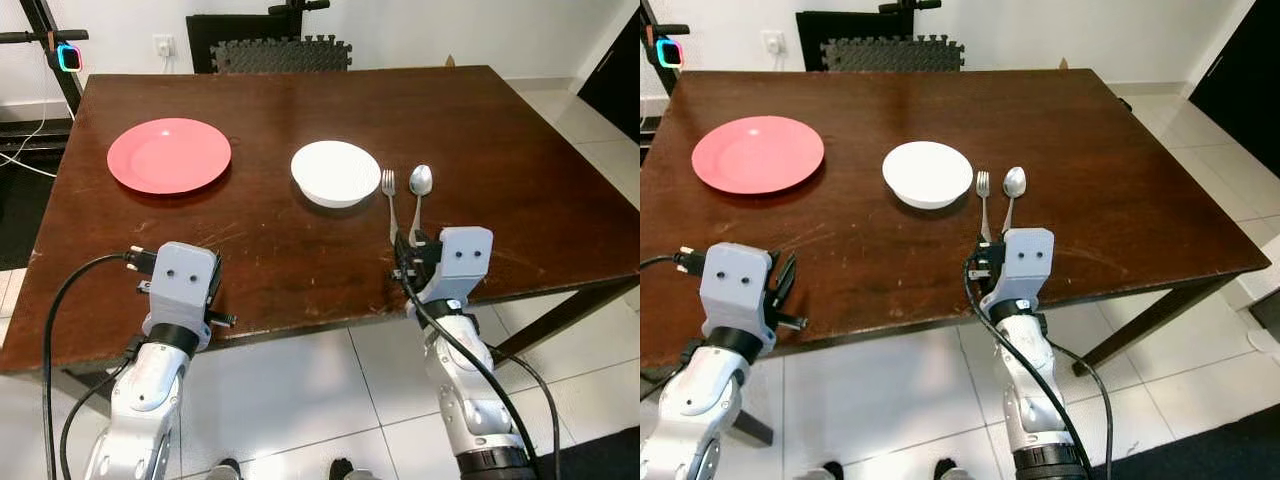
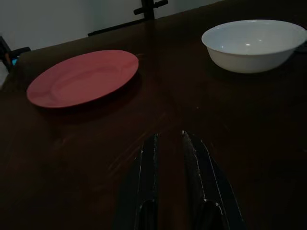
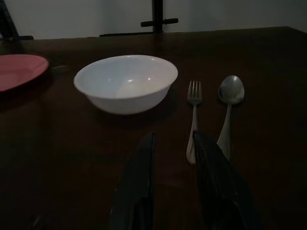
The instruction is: Setting the table
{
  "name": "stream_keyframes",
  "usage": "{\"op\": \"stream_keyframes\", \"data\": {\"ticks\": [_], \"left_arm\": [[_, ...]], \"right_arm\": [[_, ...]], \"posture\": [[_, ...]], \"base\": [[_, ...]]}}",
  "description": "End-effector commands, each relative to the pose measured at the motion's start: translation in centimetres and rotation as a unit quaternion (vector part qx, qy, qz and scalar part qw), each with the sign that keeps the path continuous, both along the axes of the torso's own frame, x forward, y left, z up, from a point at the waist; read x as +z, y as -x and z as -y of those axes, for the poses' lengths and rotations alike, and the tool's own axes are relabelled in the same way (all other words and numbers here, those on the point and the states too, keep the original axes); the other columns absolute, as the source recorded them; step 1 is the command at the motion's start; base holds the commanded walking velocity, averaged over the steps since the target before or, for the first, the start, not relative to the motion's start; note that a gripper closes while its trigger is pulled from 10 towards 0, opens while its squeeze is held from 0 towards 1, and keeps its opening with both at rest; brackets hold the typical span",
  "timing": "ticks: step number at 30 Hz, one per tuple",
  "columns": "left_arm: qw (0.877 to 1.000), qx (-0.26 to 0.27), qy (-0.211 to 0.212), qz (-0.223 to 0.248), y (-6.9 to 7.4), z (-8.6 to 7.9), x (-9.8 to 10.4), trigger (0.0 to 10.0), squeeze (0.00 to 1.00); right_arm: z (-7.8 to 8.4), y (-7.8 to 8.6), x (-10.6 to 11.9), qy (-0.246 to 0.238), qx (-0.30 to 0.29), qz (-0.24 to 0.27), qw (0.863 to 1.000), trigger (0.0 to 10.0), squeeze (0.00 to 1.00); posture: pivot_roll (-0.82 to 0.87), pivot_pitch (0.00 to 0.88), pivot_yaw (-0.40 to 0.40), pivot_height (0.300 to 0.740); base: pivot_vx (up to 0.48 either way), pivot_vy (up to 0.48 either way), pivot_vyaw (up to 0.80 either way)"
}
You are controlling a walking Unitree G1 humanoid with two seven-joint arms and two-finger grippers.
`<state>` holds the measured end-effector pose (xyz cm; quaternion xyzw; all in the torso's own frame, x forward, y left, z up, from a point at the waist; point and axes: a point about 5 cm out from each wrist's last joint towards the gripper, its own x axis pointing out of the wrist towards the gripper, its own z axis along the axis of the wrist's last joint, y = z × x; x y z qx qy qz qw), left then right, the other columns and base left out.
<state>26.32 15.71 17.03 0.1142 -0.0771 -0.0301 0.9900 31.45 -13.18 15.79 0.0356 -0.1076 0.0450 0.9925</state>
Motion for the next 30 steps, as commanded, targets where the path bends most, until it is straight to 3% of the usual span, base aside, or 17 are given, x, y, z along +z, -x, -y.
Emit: {"op": "stream_keyframes", "data": {"ticks": [1,14,30], "left_arm": [[1.0,-0.002,-0.002,-0.011,0.08,0.15,-0.56,10.0,0.0],[1.0,-0.003,-0.003,-0.012,0.06,0.19,-0.58,10.0,0.0],[1.0,-0.002,-0.006,-0.012,-0.09,0.18,-0.66,10.0,0.0]], "right_arm": [[0.34,0.28,-0.87,0.002,-0.007,-0.013,1.0,10.0,0.0],[0.4,0.38,-0.94,0.001,-0.009,-0.014,1.0,10.0,0.0],[0.38,0.21,-0.91,0.002,-0.008,-0.012,1.0,10.0,0.0]], "posture": [[0.1,0.108,-0.001,0.74],[0.1,0.11,0.002,0.74],[0.1,0.101,0.003,0.74]], "base": [[-0.371,0.0,0.0],[-0.352,0.0,0.0],[0.0,0.0,0.0]]}}
